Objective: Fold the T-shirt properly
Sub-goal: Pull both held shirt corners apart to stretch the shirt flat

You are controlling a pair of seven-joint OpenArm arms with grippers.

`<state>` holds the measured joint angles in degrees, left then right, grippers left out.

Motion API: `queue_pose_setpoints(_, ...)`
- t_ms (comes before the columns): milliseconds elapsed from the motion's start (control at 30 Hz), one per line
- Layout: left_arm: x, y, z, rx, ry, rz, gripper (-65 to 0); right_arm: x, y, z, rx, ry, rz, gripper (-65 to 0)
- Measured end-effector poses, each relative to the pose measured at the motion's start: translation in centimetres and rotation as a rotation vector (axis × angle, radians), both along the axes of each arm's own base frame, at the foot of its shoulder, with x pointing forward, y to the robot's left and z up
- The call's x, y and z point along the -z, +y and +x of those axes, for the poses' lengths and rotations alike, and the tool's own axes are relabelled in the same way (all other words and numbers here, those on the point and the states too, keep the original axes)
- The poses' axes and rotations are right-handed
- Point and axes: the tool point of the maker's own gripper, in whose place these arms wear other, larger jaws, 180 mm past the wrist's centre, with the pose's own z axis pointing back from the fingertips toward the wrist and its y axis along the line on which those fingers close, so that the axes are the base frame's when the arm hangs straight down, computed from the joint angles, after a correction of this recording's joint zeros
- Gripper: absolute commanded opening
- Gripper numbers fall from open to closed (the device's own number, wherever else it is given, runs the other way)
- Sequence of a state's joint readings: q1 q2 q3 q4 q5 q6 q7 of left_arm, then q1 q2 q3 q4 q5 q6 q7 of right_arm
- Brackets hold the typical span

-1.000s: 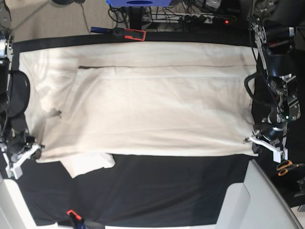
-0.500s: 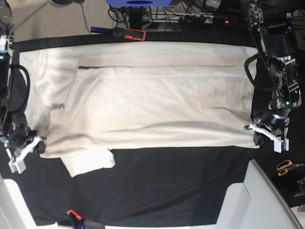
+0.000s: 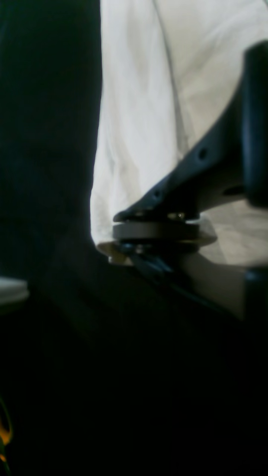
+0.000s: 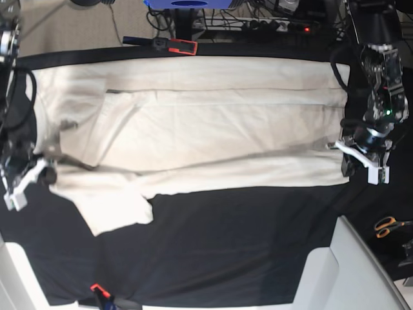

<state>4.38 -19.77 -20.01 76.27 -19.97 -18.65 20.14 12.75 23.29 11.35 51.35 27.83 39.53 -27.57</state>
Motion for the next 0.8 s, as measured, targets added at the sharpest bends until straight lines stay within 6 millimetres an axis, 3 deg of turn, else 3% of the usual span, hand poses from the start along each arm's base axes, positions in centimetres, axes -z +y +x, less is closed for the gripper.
queue_pose_setpoints(100,-0.3,1.3,-0.7,-0.072,-0.023,-0.02,-65.0,-0.8,0.7,-0.8,-0.039,-0.033,-0.028,-64.8)
queue_pose_setpoints(233,0.7,1.9,-2.4,-0.088,0.01,-0.015,-65.0,-1.6,1.0,-0.5,-0.049,-0.068,-0.029,-64.8)
queue_pose_setpoints(400,1.4,2.1,-3.7,-0.093,0.037,-0.013,-65.0,0.0,1.0,-2.6,-0.052,-0.015,-0.033,-64.8)
queue_pose_setpoints(500,1.5,2.2,-4.1,-0.093,0.041,-0.009,-65.0,0.1,0.9,-2.7,-0.05,-0.013,-0.032,-65.0)
queue_pose_setpoints(667,1.8,2.3,-4.5,-0.095,0.053,-0.007,-65.0,-0.8,-1.8,-4.2,0.005,0.022,-0.075,-65.0)
queue_pose_setpoints(800,1.7,2.3,-4.4,-0.095,0.048,-0.006,-65.0,-1.8,-1.9,-4.1,-0.01,0.007,-0.1,-65.0)
